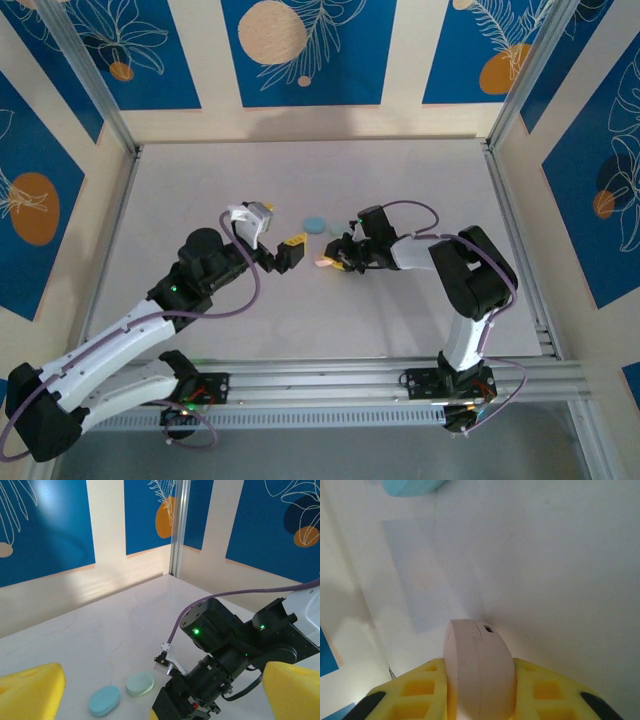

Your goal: Insert the wireless bluetooth earbuds into the charging case

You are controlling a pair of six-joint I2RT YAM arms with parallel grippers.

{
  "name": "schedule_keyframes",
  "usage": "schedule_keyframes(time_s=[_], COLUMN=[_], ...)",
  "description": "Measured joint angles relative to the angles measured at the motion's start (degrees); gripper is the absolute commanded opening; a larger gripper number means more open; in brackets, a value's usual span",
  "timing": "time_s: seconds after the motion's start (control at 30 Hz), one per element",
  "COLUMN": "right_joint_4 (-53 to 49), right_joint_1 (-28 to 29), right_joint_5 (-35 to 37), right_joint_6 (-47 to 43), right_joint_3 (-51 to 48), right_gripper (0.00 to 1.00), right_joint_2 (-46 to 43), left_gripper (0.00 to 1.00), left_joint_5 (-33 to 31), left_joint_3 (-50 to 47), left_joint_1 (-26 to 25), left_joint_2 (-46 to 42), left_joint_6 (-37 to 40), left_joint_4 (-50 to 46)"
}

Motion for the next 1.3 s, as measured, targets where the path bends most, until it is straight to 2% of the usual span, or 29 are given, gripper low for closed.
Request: schedule_keyframes(time_s=[0.13, 0.23, 0.47, 0.6, 0.7, 0.8, 0.93, 1.0, 1.07, 1.3], right_joint_4=[-2.4, -6.97, -19.76, -28.33, -30.45, -25.94, -16.81, -13.57, -9.81, 10.36], right_joint_1=[0.0, -0.15, -2.32, -4.66, -6.05, -8.63, -18.03, -22.71, -24.76, -25.22], right_joint_5=[1.27, 3.98, 11.87, 21.22, 32.0, 41.38, 42.77, 41.88, 40.33, 28.46], right_joint_6=[-1.99, -3.23, -7.8, -13.16, -19.56, -27.65, -36.87, -40.17, -42.95, -51.41], right_joint_3=[0.2, 0.15, 0.33, 2.05, 2.51, 0.22, -6.62, -9.22, -12.02, -20.65], right_gripper=[0.47, 0.55, 0.61, 0.63, 0.75, 0.77, 0.76, 0.76, 0.77, 0.79], right_joint_2=[-0.87, -3.02, -14.78, -24.2, -32.74, -39.56, -39.04, -33.59, -28.94, -22.8], left_gripper=[1.0, 1.0, 1.0, 1.0, 1.0, 1.0, 1.0, 1.0, 1.0, 1.0], left_joint_5=[-0.55, -0.57, -2.75, -6.69, -12.68, -18.6, -23.58, -25.99, -27.58, -28.81], left_joint_3=[0.0, 0.13, 0.13, 0.13, -0.24, -2.54, -6.56, -8.15, -9.29, -14.25], left_joint_1=[0.0, 0.0, 0.0, 0.02, 0.85, 4.7, 15.98, 20.74, 23.93, 29.77], left_joint_2=[0.11, 0.44, 0.55, 0.55, 0.87, 1.22, 2.25, 2.82, 3.39, 7.85], left_joint_6=[0.0, 0.0, 0.2, 1.03, 1.53, 1.44, -0.72, -1.03, -0.87, 1.9], left_joint_4=[0.0, -0.11, -1.07, -1.55, -1.97, -2.25, -3.32, -3.87, -3.89, 0.52])
